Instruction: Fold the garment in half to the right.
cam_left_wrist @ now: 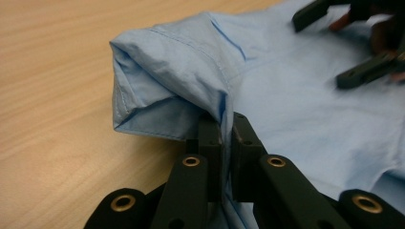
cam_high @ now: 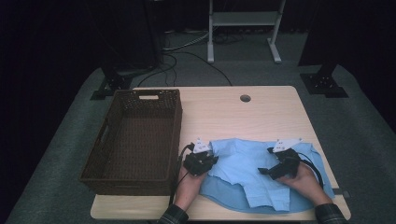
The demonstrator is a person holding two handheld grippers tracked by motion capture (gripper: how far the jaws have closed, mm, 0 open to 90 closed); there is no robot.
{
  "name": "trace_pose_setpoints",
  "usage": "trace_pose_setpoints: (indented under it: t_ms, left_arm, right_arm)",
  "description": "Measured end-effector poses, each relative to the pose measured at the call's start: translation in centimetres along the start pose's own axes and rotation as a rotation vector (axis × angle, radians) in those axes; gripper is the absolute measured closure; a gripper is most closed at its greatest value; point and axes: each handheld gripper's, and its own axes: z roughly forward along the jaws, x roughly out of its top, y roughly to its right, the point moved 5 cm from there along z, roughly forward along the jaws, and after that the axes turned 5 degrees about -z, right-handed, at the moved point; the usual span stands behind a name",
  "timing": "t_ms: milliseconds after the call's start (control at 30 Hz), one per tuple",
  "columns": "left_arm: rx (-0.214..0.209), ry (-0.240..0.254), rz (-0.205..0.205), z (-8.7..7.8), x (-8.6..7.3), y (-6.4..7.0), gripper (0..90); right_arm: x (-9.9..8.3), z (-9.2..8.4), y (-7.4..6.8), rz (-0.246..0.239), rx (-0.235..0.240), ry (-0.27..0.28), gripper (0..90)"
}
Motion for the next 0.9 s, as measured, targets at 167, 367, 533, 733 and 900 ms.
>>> trace_pose_setpoints:
  t_ms: [167,367,533,733,900]
  left_arm:
    - [-0.032,0.043,-0.026,-1.5,1.2,0.2,85.7]
    - [-0.084,0.098,-0.073,-3.0,2.6,0.3,85.8]
    - [-0.11,0.13,-0.066,-3.8,3.9,1.0,85.8]
    - [-0.155,0.167,-0.068,-4.6,5.5,1.8,85.8]
    - [-0.185,0.185,-0.084,-4.9,6.3,2.0,86.0]
  right_arm:
    - [0.9,0.9,-0.5,-0.007,0.0,-0.002,1.1]
    - [1.8,1.9,-1.0,-0.017,0.004,0.0,1.1]
    - [3.0,3.0,-1.5,-0.024,0.015,0.0,1.1]
    - [4.6,4.7,-2.4,-0.06,0.029,-0.006,0.5]
    - [6.1,6.2,-3.2,-0.071,0.046,-0.003,0.5]
